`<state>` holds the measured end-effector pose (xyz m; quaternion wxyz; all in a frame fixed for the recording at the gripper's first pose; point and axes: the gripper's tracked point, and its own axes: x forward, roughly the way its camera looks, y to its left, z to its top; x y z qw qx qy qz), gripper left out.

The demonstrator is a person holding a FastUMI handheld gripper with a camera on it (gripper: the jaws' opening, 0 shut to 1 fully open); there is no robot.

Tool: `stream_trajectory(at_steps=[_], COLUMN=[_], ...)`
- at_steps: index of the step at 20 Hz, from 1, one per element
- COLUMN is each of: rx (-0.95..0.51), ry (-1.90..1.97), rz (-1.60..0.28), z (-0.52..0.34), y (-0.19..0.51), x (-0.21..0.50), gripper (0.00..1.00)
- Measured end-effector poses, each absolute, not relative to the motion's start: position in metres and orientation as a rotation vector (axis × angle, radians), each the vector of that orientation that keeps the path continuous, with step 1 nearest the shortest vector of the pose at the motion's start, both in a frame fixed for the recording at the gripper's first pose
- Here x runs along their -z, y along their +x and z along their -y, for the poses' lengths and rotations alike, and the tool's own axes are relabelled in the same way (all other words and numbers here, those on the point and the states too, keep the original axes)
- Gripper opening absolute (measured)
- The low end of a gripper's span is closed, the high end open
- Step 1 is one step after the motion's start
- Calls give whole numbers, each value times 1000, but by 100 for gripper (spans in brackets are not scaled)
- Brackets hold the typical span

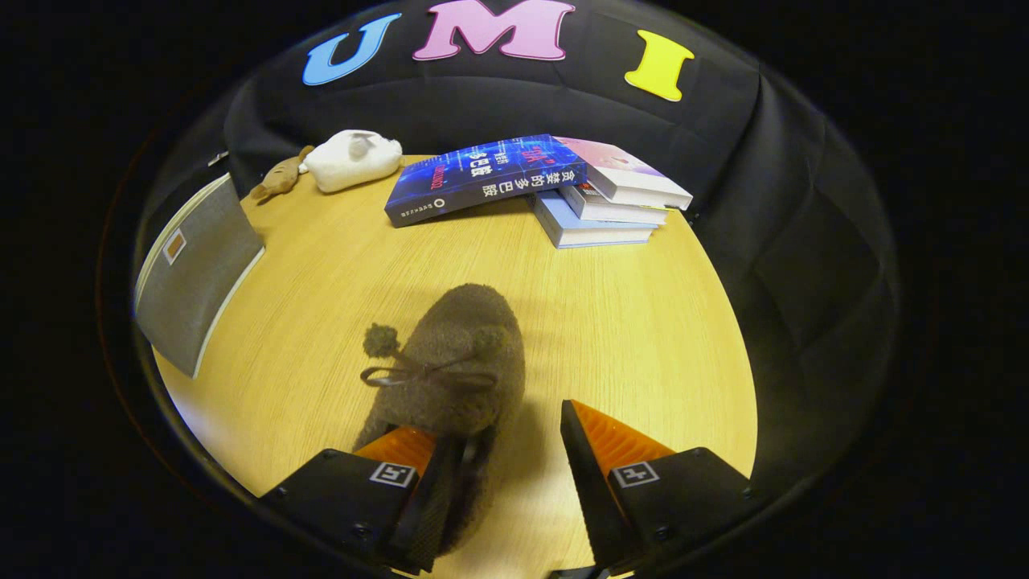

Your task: Open the storage box then place both shoes into the box .Put the left shoe in first, then the right shoe, with the right side of both shoes facing outward in a uniform manner.

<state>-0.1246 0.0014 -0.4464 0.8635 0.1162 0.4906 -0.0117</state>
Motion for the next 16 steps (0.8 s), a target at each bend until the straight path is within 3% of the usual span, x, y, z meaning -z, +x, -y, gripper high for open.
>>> stream_trajectory(at_steps=[1,2,7,16], rx=[24,22,81,162], ry=[255,258,257,377], rz=[-1036,-1044,-1074,-998], z=[-4,-6,-2,8], y=[-123,-122,-124,-109], x=[450,455,461,389], gripper=[72,64,9,9])
